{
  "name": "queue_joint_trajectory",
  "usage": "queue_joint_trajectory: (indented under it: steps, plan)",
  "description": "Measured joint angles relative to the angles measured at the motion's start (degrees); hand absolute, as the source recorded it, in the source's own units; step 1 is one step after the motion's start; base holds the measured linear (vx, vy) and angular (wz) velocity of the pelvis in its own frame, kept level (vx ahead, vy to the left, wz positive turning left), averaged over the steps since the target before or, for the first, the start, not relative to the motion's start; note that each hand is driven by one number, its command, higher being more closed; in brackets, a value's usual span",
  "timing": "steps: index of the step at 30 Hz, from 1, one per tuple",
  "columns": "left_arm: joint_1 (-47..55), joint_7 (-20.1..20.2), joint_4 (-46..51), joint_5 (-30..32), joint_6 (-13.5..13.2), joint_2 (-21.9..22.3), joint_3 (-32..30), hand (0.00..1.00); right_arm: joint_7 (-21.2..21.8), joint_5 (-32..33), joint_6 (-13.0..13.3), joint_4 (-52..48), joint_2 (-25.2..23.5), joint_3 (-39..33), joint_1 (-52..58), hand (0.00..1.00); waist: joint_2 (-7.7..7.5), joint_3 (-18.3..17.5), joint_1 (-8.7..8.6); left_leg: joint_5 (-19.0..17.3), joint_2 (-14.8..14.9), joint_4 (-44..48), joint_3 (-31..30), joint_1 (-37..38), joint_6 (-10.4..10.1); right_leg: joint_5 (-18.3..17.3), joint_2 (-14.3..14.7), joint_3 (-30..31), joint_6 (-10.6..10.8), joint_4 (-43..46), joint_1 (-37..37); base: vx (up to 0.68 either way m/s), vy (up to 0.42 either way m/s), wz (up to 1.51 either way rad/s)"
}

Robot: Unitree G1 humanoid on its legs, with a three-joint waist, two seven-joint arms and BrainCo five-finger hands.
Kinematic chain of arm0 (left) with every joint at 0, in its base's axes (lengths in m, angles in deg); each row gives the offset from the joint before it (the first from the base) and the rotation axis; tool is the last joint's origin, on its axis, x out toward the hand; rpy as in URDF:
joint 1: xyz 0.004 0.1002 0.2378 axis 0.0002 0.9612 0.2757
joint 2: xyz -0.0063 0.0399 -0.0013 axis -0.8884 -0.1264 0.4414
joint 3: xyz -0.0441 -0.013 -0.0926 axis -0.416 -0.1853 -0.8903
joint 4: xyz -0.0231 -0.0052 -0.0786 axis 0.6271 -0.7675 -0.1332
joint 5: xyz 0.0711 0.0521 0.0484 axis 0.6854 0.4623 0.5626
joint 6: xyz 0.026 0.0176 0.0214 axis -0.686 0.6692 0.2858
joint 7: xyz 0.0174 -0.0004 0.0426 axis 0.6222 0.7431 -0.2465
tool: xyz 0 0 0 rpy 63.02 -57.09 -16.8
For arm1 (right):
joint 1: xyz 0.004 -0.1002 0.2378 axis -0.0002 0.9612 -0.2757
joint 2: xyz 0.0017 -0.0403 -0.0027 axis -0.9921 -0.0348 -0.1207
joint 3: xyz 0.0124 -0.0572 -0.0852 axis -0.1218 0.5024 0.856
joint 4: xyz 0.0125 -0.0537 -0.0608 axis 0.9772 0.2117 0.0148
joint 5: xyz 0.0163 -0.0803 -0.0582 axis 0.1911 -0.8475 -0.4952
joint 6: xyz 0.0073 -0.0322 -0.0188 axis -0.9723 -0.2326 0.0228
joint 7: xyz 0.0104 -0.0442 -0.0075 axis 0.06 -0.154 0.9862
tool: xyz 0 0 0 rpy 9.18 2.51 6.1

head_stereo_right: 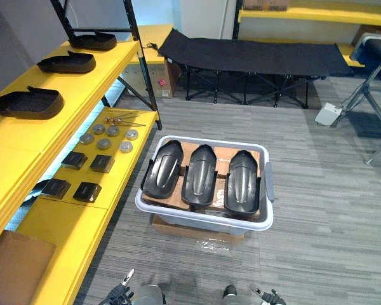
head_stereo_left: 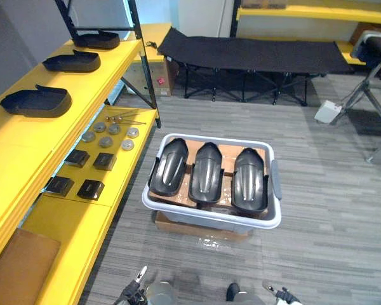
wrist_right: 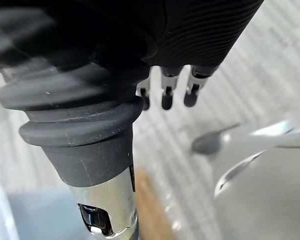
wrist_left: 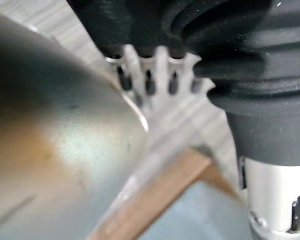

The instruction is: Walk over and take plastic housings, then place them on the shelf

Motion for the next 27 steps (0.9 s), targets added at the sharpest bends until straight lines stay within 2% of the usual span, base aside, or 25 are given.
queue_joint_trajectory:
  steps: [2,3,4,6,8,9,11,12,14,15,17,18,20,22,23,26,27]
  plan:
    - [-0.5,0.1,0.1,1.8,-1.5,-1.6,2.6,0.00,3.1,-3.8,3.1,-1.0,-1.7,4.1,-0.6,0.00,-2.58,-0.2,-0.04,0.2,-2.7,-0.9,0.8,-0.1,0.4,0.5,-2.6,0.1,1.3,-0.5,-0.5,0.17,0.187,-0.04]
    - [-0.5,-0.2,0.3,1.6,-2.1,-1.9,3.9,0.00,4.9,-5.1,5.0,-3.1,-2.0,7.7,0.0,0.00,-2.76,-0.3,0.04,-0.2,-3.3,-0.9,0.8,0.1,1.1,0.9,-3.1,0.0,2.0,-0.9,-0.2,0.12,0.128,0.02]
    - [-0.5,-0.3,0.5,1.3,-2.4,-1.9,4.3,0.00,5.8,-5.9,6.0,-4.6,-2.1,10.0,0.2,0.00,-2.75,-0.3,0.04,-0.4,-3.6,-0.9,0.8,0.1,1.4,0.9,-3.2,-0.1,2.0,-0.9,-0.1,0.10,0.089,0.04]
    - [-0.5,-0.5,1.7,0.7,-3.6,-1.9,5.8,0.00,9.2,-11.2,11.1,-12.3,-1.9,21.2,0.0,0.00,-2.78,-0.3,0.13,-0.5,-3.5,-0.9,0.7,0.2,1.5,0.9,-3.0,-0.2,2.0,-0.8,-0.1,0.06,0.031,-0.01]
    - [-0.5,-0.5,1.9,1.1,-3.7,-1.9,6.8,0.00,10.5,-12.9,13.4,-18.8,-1.5,29.5,-0.8,0.00,-2.10,-0.1,0.12,-0.5,-3.1,-0.9,0.4,0.0,1.5,0.9,-2.6,-0.8,1.9,-0.8,-0.2,0.01,-0.045,0.01]
    - [-0.6,-0.5,2.0,1.8,-3.8,-1.8,8.5,0.00,11.2,-13.6,14.6,-26.6,-0.5,36.4,-1.9,0.00,-1.46,0.2,0.13,-0.5,-2.6,-1.0,-0.2,-0.1,1.5,0.9,-2.1,-1.2,1.9,-0.8,-0.2,-0.02,-0.056,0.06]
    - [-0.5,-0.5,2.0,1.9,-4.3,-1.8,9.3,0.00,10.0,-13.4,15.1,-33.5,-0.3,40.4,-3.1,0.00,-1.22,0.3,0.54,-0.6,-2.4,-1.3,-0.6,-0.2,1.4,0.8,-1.8,-1.4,1.7,-0.8,-0.5,-0.05,-0.042,0.02]
    - [-0.3,-0.5,1.9,1.8,-5.0,-1.9,10.2,0.00,8.6,-12.9,15.3,-39.1,-0.7,41.0,-4.0,0.00,-1.24,0.3,1.35,-0.6,-2.4,-1.6,-0.6,-0.4,1.4,0.7,-1.8,-1.2,1.6,-0.6,-1.1,-0.07,-0.026,-0.01]
    - [0.2,-0.4,2.1,1.8,-6.6,-2.0,10.5,0.00,5.5,-11.8,16.2,-49.6,-0.8,39.7,-4.6,0.00,-1.72,0.3,1.87,-0.6,-2.5,-1.6,-0.8,-1.1,1.4,0.7,-1.9,-1.2,1.6,0.2,-2.2,-0.06,0.001,0.00]
    - [0.3,-0.4,2.1,1.8,-6.9,-2.1,10.6,0.00,4.2,-11.1,16.3,-52.2,-0.8,38.8,-5.1,0.00,-1.89,0.4,1.84,-0.6,-2.5,-1.5,-0.8,-1.1,1.4,0.7,-1.9,-1.1,1.6,0.4,-2.2,-0.06,0.016,-0.03]
    - [0.9,-0.2,2.2,1.9,-7.7,-2.9,11.0,0.00,-0.9,-7.5,15.7,-59.4,-0.4,30.9,-8.1,0.00,-2.76,0.5,1.68,-0.6,-2.5,-0.8,-0.8,-1.1,1.4,0.7,-2.0,-0.9,1.6,0.8,-2.2,-0.06,0.011,-0.02]
    - [1.0,-0.1,2.3,1.9,-7.8,-3.1,11.1,0.00,-1.9,-6.2,15.5,-59.9,0.1,28.3,-9.2,0.00,-2.97,0.5,1.62,-0.6,-2.5,-0.7,-0.8,-1.1,1.5,0.7,-2.0,-0.8,1.6,0.9,-2.2,-0.05,0.003,-0.02]
    - [1.2,-0.1,2.6,1.9,-7.7,-3.2,11.1,0.00,-5.9,-2.5,11.0,-59.9,3.5,19.7,-12.1,0.00,-3.23,0.5,1.58,-0.6,-2.6,-0.4,-0.8,-1.0,1.5,0.7,-2.0,-0.7,1.6,1.1,-2.2,-0.05,-0.001,-0.02]
    - [1.2,-0.1,2.7,2.0,-7.7,-3.1,11.1,0.00,-8.0,-2.4,8.9,-58.7,6.2,16.3,-12.5,0.00,-2.96,0.7,1.50,-0.6,-2.5,-0.1,-0.8,-1.1,1.5,0.7,-2.0,-0.6,1.6,1.2,-2.2,-0.04,-0.005,-0.03]
    - [1.2,-0.1,3.0,2.0,-7.8,-3.0,11.1,0.00,-10.0,-2.3,6.9,-57.1,8.3,14.1,-12.5,0.00,-2.51,1.4,1.21,-0.7,-2.5,0.4,-0.7,-1.4,1.5,0.6,-2.0,-0.3,1.4,1.5,-2.4,-0.04,-0.005,-0.04]
    - [1.3,0.1,4.8,3.7,-8.6,-2.8,11.2,0.00,-14.0,-1.9,5.1,-53.1,9.9,10.8,-14.0,0.00,-1.86,3.1,0.51,-0.9,-2.3,3.0,-1.1,-4.6,1.7,0.4,-2.0,0.0,1.1,3.2,-5.1,-0.09,0.004,0.01]
    - [1.2,0.3,6.4,3.7,-9.1,-2.7,11.1,0.00,-16.3,-0.6,4.4,-50.5,10.1,8.3,-16.0,0.00,-1.76,5.3,0.10,-1.0,-2.3,4.1,-1.5,-6.2,1.8,0.4,-2.0,0.0,1.1,4.0,-6.4,-0.13,0.011,0.08]
